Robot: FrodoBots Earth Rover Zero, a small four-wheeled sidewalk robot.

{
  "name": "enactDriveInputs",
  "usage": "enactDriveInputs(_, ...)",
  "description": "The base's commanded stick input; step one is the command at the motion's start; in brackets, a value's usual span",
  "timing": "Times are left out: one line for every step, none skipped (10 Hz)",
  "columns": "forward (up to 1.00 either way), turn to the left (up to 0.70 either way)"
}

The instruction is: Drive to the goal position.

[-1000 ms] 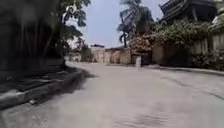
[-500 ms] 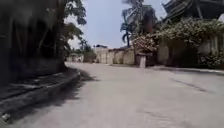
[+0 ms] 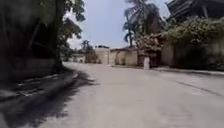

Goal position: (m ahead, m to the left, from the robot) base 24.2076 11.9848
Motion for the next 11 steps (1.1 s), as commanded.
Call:
enactDriveInputs(1.0,0.0)
enactDriveInputs(1.0,0.0)
enactDriveInputs(1.0,0.01)
enactDriveInputs(1.0,0.04)
enactDriveInputs(1.0,0.09)
enactDriveInputs(1.0,0.11)
enactDriveInputs(1.0,0.12)
enactDriveInputs(1.0,0.12)
enactDriveInputs(1.0,0.12)
enactDriveInputs(1.0,0.12)
enactDriveInputs(1.0,0.12)
